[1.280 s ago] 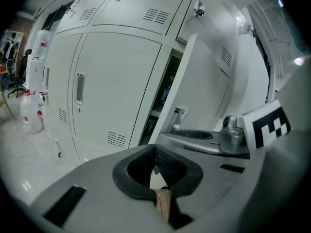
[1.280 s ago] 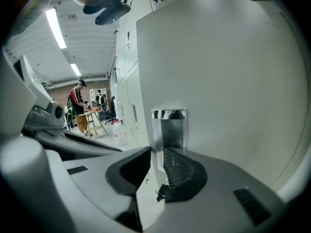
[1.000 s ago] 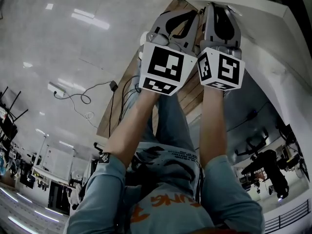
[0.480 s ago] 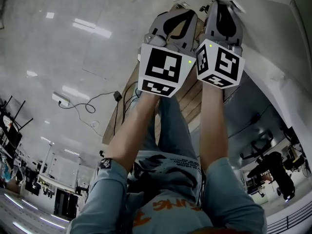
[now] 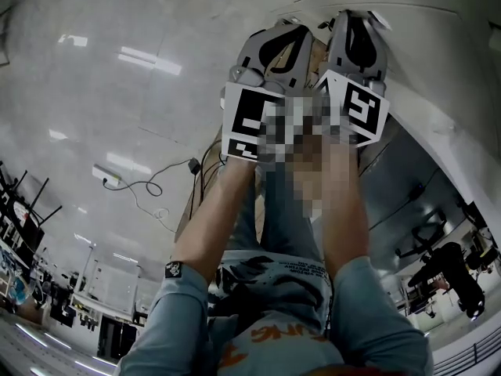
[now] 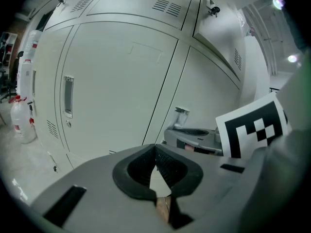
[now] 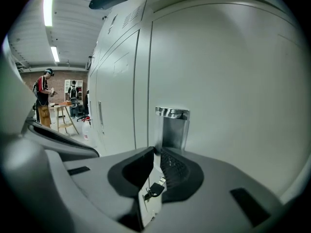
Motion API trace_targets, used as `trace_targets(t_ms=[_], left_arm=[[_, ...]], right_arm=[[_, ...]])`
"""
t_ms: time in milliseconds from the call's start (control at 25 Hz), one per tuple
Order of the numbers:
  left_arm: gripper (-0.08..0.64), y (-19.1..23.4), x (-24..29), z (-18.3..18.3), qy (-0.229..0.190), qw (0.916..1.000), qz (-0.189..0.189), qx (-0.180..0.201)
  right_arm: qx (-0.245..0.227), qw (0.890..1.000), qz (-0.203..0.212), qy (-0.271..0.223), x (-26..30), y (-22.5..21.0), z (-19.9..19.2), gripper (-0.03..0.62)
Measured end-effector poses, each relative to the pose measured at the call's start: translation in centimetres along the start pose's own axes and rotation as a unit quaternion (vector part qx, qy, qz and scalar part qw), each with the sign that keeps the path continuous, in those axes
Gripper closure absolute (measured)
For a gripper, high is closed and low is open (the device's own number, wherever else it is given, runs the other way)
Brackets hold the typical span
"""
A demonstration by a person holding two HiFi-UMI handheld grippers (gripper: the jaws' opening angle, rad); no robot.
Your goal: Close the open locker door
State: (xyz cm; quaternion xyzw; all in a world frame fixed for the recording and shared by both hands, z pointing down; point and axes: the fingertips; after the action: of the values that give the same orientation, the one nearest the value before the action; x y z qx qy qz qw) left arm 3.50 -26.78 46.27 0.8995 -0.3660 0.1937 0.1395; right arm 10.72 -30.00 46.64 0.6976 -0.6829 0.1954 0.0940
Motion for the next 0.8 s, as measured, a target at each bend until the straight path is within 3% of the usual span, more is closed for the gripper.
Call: trace_targets(t_ms=[200,320,520,800], left_arm=[[0.538,0.6,-0.7,-0.2,0.005,1.0000,-0.006,0.006],[0.538,1.5,-1.1,-0.5,0.006,1.0000,0.002,0.006],[0.538,1.7,-2.3,-0.8,0.004,0.9998,0.018,0.009],[0.538,0.2,-4.8,0.3,-0.015,0.9992,0.037,0.010]], right_arm=[[-0.006,1.000,-0.005,0.021,-0.1,0.6,-0.4,0.533],[0.003,1.000,-0.008,0.027,-0.4,0.4,-0.8,0.495],[0.018,1.000,-0.002,0.022,-1.9,0.2,-1.0,0.488],[0.014,0.999,0.038,0.000,-6.0,1.3,0.6,0.489]])
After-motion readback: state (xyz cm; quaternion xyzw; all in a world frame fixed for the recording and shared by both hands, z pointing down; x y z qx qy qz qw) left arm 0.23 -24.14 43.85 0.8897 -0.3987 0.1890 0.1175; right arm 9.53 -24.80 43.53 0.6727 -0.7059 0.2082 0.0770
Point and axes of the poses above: the fingertips, and each gripper's own axes: x forward along the fingers, y to its left, z out of its top, and after that the axes turned 11 degrees about x, right-handed
